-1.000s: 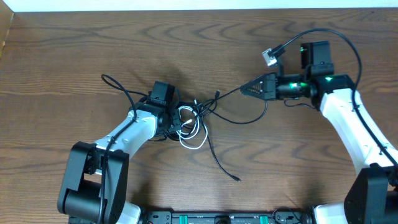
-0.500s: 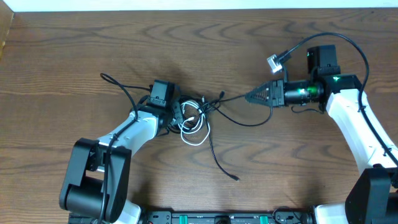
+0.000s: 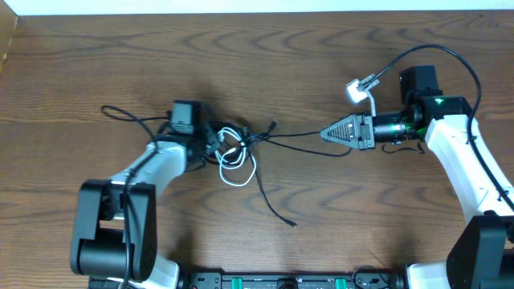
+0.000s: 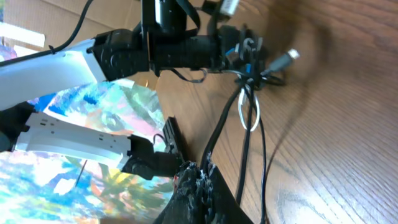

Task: Untangle cables

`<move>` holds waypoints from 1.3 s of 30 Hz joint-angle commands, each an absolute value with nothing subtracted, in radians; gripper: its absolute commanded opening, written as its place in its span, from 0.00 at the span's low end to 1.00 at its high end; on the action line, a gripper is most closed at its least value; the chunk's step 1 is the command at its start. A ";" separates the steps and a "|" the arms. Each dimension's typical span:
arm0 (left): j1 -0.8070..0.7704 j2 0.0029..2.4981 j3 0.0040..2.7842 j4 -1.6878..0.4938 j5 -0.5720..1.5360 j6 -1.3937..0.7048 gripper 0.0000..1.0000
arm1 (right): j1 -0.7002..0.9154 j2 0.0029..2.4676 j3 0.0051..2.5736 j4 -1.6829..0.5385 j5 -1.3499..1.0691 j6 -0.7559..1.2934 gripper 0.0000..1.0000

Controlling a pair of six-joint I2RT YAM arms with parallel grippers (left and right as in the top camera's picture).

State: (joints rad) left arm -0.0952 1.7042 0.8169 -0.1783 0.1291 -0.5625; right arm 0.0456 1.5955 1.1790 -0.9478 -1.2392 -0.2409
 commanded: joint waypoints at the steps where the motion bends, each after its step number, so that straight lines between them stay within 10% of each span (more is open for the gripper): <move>1: 0.040 1.733 0.794 -0.233 0.065 -0.591 0.13 | -0.015 1.567 1.189 -0.970 -1.308 -0.275 0.01; 16: 0.267 1.734 0.779 -0.341 0.359 -0.388 0.17 | -0.009 1.567 1.189 -1.014 -1.043 -0.236 0.01; 26: 0.266 1.734 0.741 -0.332 0.363 -0.308 0.17 | 0.229 1.569 1.189 -0.846 -0.779 0.062 0.23; 39: 0.151 1.734 0.741 -0.286 0.381 -0.307 0.16 | 0.615 1.726 1.189 -0.430 -0.263 0.521 0.01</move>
State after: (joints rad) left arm 0.1833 1.6859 0.7910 -0.2661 0.4137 -0.3309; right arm 0.5709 1.6550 1.1793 -0.4618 -0.4232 0.3901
